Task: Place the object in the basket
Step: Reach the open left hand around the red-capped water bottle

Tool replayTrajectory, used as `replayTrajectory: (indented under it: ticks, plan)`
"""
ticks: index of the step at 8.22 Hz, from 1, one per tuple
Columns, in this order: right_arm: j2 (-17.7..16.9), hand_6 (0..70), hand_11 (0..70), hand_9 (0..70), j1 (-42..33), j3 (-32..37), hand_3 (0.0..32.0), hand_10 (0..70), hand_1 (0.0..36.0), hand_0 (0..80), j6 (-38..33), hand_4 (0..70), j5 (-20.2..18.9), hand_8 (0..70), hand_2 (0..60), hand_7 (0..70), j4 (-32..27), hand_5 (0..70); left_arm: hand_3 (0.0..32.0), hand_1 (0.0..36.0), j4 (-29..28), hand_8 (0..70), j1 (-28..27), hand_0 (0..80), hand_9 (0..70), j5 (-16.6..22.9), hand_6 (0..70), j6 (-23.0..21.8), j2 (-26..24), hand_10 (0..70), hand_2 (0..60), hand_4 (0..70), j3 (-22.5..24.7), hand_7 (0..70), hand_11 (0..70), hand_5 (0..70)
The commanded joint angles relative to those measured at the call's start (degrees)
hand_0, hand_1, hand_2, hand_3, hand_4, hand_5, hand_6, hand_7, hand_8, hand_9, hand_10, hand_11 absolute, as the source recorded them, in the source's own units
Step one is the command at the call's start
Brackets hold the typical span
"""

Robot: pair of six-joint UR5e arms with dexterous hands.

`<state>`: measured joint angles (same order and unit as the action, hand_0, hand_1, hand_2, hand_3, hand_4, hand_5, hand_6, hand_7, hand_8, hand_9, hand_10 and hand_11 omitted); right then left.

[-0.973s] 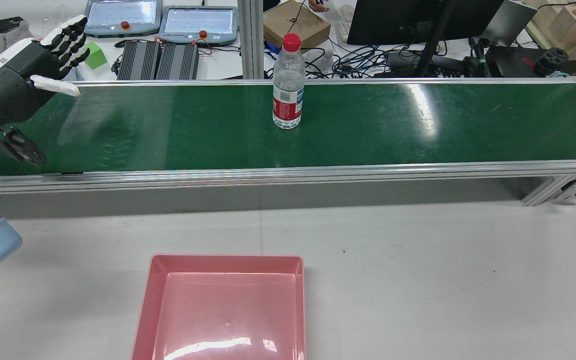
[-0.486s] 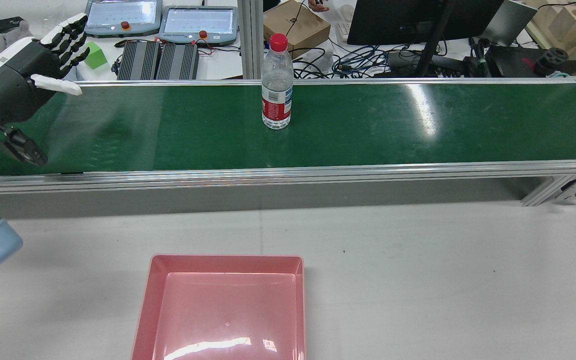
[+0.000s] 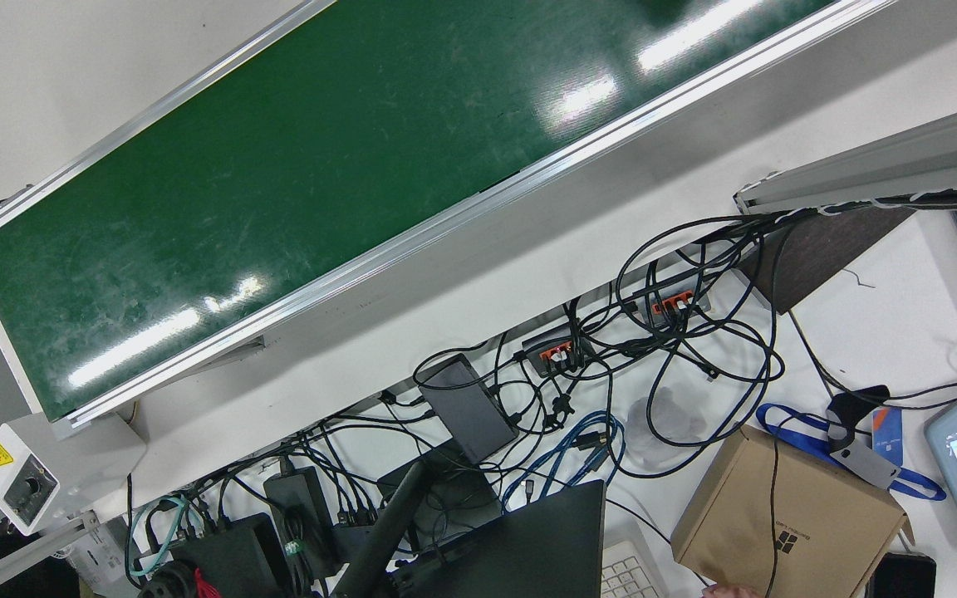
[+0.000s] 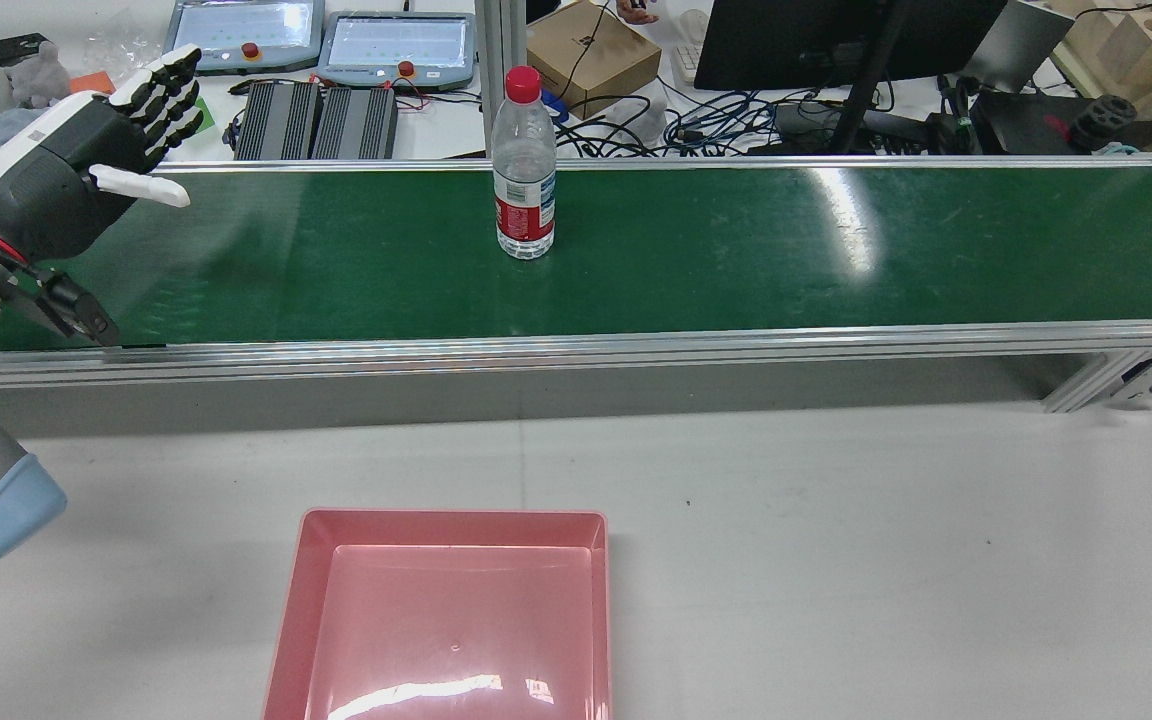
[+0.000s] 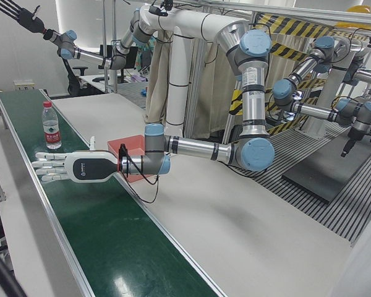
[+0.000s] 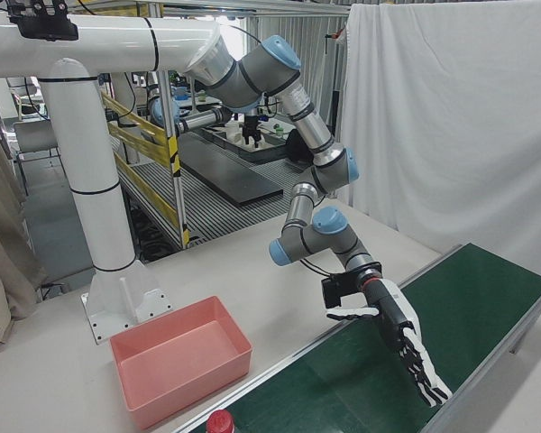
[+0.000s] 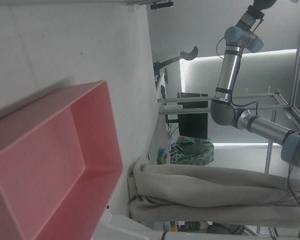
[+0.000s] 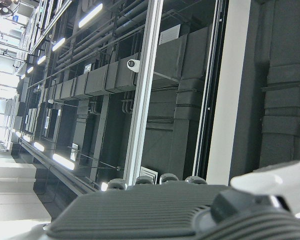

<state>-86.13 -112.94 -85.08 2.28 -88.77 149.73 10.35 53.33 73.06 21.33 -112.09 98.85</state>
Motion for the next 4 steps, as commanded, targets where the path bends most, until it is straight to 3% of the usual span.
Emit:
replayTrajectory:
  ticks: [1, 4]
  plan:
    - [0.00, 0.0, 0.0, 0.0, 0.00, 0.00, 0.0, 0.0, 0.0, 0.0, 0.00, 0.0, 0.00, 0.0, 0.0, 0.0, -0.06, 0.0, 1.0, 9.2, 0.38, 4.8, -0.25, 52.4, 2.5, -0.02, 1.0, 0.56, -0.76, 3.1, 0.0, 0.0, 0.03, 0.0, 6.1, 13.1]
    - [0.00, 0.0, 0.0, 0.0, 0.00, -0.09, 0.0, 0.0, 0.0, 0.0, 0.00, 0.0, 0.00, 0.0, 0.0, 0.0, -0.06, 0.0, 1.2, 8.5, 0.55, 4.6, -0.33, 51.4, 2.4, -0.89, 0.7, 0.82, 0.03, 3.5, 0.0, 0.0, -0.41, 0.0, 6.6, 12.7]
